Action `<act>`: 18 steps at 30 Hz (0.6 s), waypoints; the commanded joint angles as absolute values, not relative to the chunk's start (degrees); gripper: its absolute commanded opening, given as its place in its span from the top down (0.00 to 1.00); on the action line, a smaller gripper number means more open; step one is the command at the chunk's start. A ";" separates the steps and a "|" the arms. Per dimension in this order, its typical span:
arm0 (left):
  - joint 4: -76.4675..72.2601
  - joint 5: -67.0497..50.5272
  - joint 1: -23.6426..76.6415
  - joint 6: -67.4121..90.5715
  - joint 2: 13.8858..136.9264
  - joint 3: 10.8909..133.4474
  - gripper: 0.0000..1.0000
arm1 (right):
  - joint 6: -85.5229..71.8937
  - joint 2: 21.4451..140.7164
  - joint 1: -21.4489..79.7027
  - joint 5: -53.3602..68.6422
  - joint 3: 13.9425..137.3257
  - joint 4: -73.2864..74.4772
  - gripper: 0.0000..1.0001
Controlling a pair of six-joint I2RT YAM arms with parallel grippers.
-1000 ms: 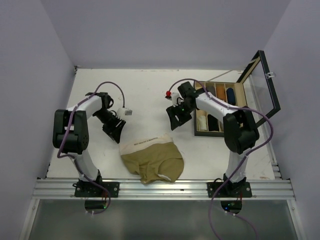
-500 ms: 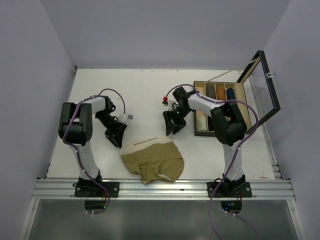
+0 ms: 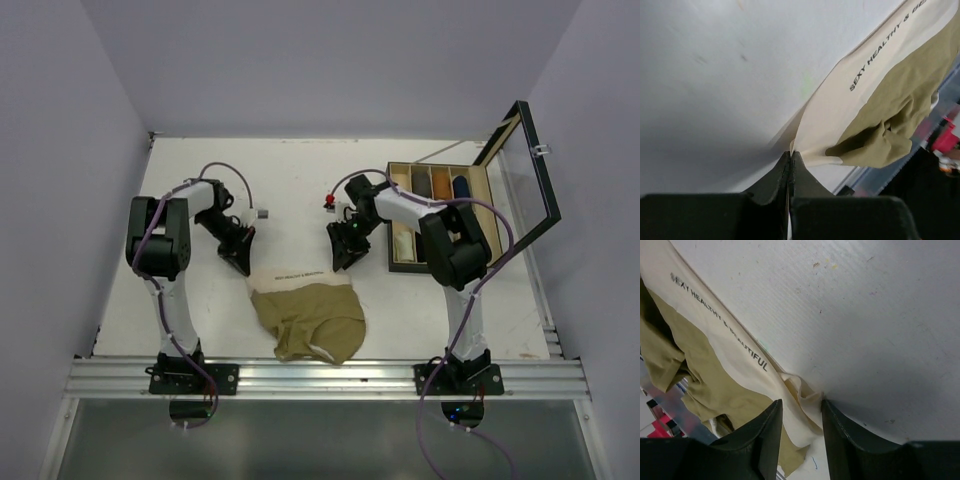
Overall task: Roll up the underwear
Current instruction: Flatten the underwear
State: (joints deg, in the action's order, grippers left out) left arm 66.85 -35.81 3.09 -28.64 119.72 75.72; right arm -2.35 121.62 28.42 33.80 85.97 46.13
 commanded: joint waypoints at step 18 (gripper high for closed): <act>41.94 -23.21 8.95 -66.60 68.42 68.49 1.00 | 12.37 106.61 23.56 30.75 91.67 36.91 0.47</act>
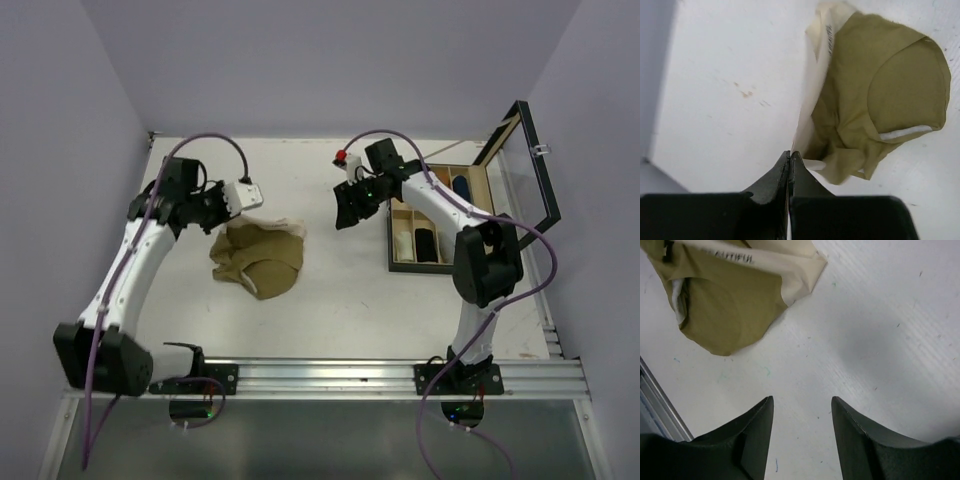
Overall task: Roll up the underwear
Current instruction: Flatten the underwear
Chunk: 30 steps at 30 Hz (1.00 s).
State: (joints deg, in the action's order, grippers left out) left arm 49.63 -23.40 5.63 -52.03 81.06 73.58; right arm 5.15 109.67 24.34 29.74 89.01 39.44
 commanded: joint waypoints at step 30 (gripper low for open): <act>57.92 -18.64 12.66 -97.57 38.49 39.47 1.00 | 13.18 137.54 35.41 35.07 124.27 41.74 0.46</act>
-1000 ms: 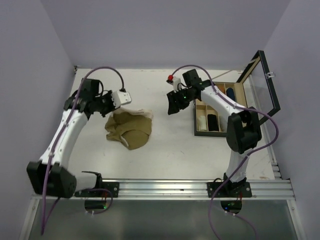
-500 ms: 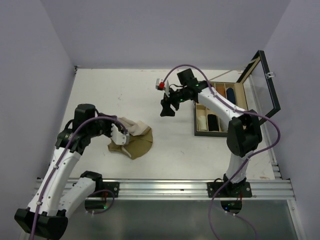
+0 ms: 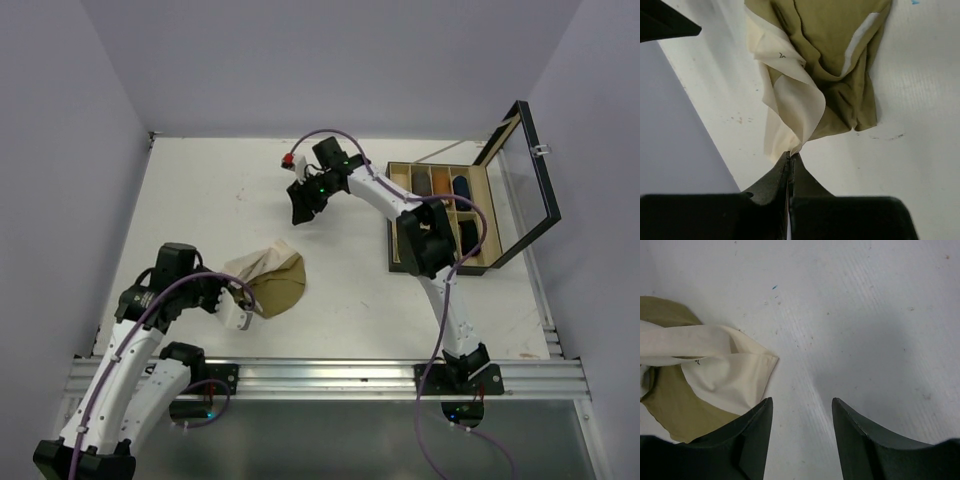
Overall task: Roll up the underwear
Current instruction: Flatten the underwear
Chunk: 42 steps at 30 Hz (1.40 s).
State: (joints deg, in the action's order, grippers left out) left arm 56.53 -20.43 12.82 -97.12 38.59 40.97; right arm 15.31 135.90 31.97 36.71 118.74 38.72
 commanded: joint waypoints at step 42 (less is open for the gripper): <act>43.26 -15.38 12.22 -81.23 46.93 40.42 1.00 | 14.32 139.32 39.74 29.26 119.18 37.09 1.00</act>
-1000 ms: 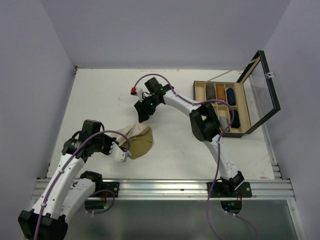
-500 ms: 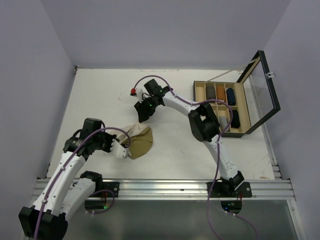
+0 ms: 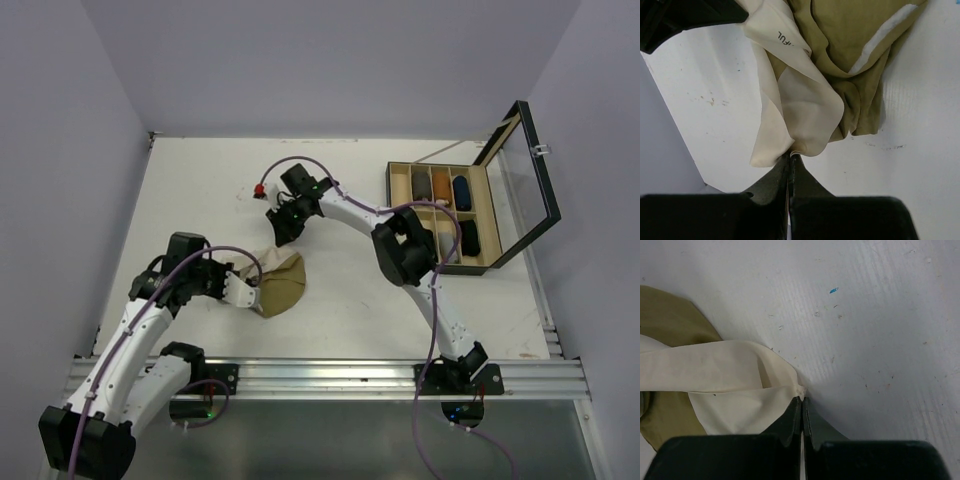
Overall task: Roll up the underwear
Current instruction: Flatten the underwear
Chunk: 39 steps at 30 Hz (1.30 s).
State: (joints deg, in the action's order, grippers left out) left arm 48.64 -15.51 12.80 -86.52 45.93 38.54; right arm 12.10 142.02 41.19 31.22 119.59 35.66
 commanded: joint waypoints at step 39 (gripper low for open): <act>37.89 -39.12 -5.54 -40.96 38.48 56.52 1.00 | 2.47 78.99 23.47 43.51 75.93 11.09 1.00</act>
